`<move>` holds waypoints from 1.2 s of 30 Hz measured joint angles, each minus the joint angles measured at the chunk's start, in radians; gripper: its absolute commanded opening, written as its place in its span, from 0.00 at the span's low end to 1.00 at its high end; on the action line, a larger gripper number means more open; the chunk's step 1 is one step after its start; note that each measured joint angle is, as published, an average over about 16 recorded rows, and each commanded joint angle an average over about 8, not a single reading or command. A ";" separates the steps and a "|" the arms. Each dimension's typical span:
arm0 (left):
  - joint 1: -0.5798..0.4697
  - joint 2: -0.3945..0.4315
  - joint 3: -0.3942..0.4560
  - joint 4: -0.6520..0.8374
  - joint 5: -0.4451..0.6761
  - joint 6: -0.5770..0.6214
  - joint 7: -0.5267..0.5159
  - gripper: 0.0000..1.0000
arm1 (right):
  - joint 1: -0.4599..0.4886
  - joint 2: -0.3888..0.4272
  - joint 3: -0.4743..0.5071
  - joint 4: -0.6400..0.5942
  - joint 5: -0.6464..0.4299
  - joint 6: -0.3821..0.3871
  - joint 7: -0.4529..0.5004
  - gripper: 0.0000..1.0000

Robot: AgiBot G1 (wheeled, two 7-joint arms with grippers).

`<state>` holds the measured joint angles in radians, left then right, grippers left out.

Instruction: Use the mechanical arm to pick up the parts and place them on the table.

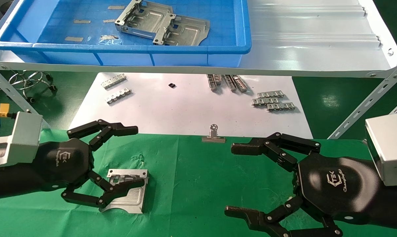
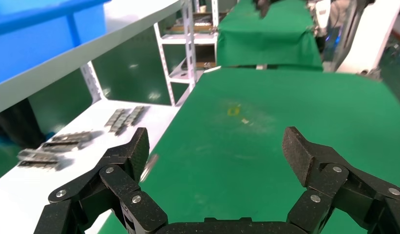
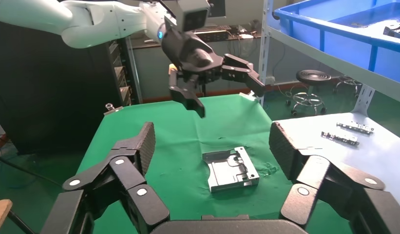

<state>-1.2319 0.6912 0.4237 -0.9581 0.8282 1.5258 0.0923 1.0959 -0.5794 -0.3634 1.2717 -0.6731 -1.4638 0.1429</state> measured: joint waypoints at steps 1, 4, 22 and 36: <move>0.009 -0.004 -0.008 -0.018 -0.005 -0.002 -0.016 1.00 | 0.000 0.000 0.000 0.000 0.000 0.000 0.000 1.00; 0.035 -0.018 -0.032 -0.073 -0.022 -0.007 -0.063 1.00 | 0.000 0.000 0.000 0.000 0.000 0.000 0.000 1.00; 0.163 -0.083 -0.149 -0.338 -0.103 -0.031 -0.284 1.00 | 0.000 0.000 0.000 0.000 0.000 0.000 0.000 1.00; 0.166 -0.084 -0.152 -0.342 -0.104 -0.032 -0.287 1.00 | 0.000 0.000 0.000 0.000 0.000 0.000 0.000 1.00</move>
<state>-1.0661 0.6068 0.2722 -1.2998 0.7239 1.4935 -0.1951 1.0957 -0.5791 -0.3636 1.2714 -0.6727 -1.4634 0.1428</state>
